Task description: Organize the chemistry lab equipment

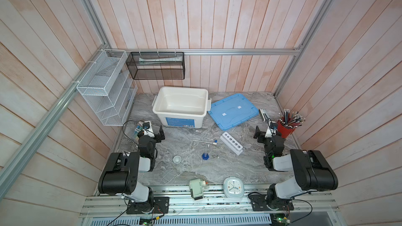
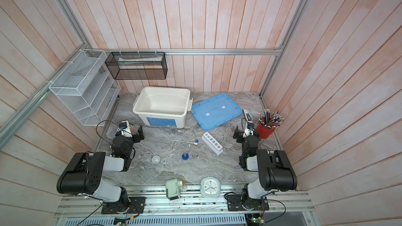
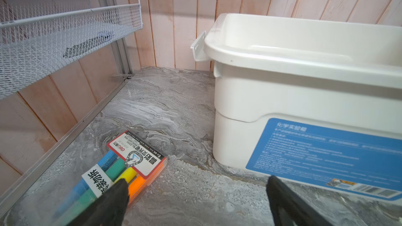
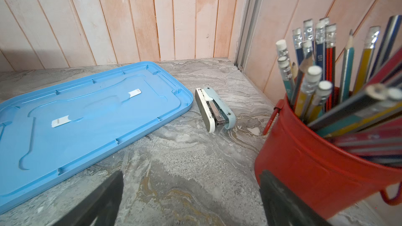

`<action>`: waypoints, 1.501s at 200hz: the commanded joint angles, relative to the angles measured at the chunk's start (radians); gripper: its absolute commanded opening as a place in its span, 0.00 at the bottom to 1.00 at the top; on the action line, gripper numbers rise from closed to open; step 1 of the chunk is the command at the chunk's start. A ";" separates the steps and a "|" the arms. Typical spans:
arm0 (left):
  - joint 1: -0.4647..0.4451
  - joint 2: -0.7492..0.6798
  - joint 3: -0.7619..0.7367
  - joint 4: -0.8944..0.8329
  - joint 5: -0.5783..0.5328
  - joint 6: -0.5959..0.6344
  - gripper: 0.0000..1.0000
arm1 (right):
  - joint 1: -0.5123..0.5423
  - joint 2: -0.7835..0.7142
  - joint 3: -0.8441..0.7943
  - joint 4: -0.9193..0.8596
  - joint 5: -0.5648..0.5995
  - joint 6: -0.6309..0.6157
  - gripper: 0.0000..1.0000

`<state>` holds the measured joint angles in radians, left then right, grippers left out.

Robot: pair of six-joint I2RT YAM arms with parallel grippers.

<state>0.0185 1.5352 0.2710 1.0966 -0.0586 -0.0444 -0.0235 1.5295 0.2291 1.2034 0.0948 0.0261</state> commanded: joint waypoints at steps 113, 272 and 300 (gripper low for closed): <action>-0.002 0.004 0.018 0.008 0.013 0.013 1.00 | -0.006 -0.013 0.016 -0.004 -0.009 0.011 0.98; -0.125 -0.455 0.169 -0.509 -0.146 0.002 0.86 | 0.103 -0.377 0.194 -0.549 -0.065 -0.016 0.75; -0.230 -0.520 0.271 -0.623 -0.090 -0.012 0.85 | 0.248 -0.396 0.376 -0.864 -0.192 -0.066 0.71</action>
<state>-0.1448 1.0401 0.4625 0.6487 -0.1802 -0.0505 0.1165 1.1362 0.4732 0.6815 0.0147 0.0128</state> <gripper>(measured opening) 0.854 0.724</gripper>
